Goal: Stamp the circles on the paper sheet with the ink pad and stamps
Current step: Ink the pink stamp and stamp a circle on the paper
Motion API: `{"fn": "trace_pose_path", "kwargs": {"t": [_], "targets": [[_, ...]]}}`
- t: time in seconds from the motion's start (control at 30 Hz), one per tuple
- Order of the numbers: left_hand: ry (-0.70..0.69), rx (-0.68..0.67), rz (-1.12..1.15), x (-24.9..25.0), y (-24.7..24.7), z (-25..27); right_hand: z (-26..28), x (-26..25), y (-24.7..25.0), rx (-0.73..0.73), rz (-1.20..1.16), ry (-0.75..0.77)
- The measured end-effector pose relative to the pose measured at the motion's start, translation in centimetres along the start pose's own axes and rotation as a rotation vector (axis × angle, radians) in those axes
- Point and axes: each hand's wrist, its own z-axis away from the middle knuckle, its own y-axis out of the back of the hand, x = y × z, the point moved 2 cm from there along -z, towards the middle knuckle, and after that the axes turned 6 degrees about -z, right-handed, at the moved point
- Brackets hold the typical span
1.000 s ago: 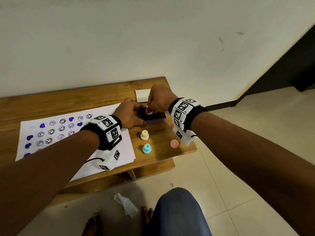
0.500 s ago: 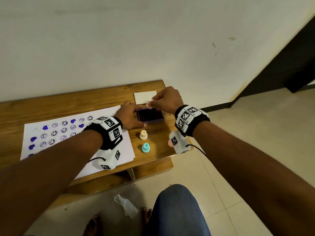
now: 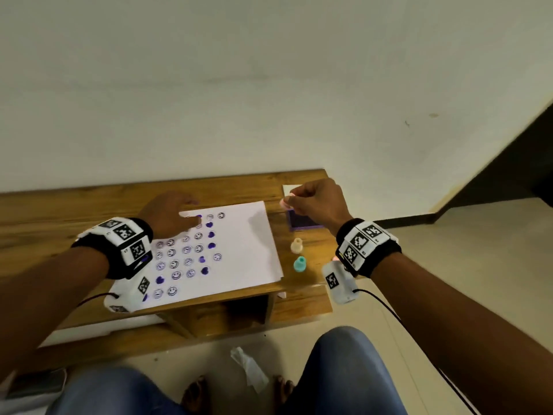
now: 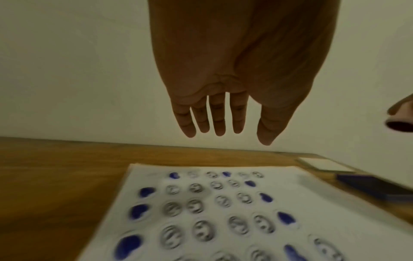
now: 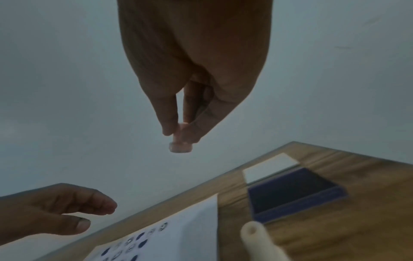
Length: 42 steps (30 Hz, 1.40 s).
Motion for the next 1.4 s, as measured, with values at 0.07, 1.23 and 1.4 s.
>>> {"fn": "trace_pose_path", "kwargs": {"t": [0.07, 1.23, 1.4], "targets": [[0.096, 0.000, -0.007, -4.4, 0.5, 2.2, 1.1, -1.2, -2.3, -0.045, 0.014, 0.022], [0.279, -0.039, 0.028, -14.9, -4.8, 8.4, 6.2, 0.3, -15.5, -0.181, 0.336, 0.104], [0.283, -0.007, 0.067, -14.7, -4.8, 8.3, 6.6, 0.7, -16.1, -0.242, 0.403, 0.123]]}}
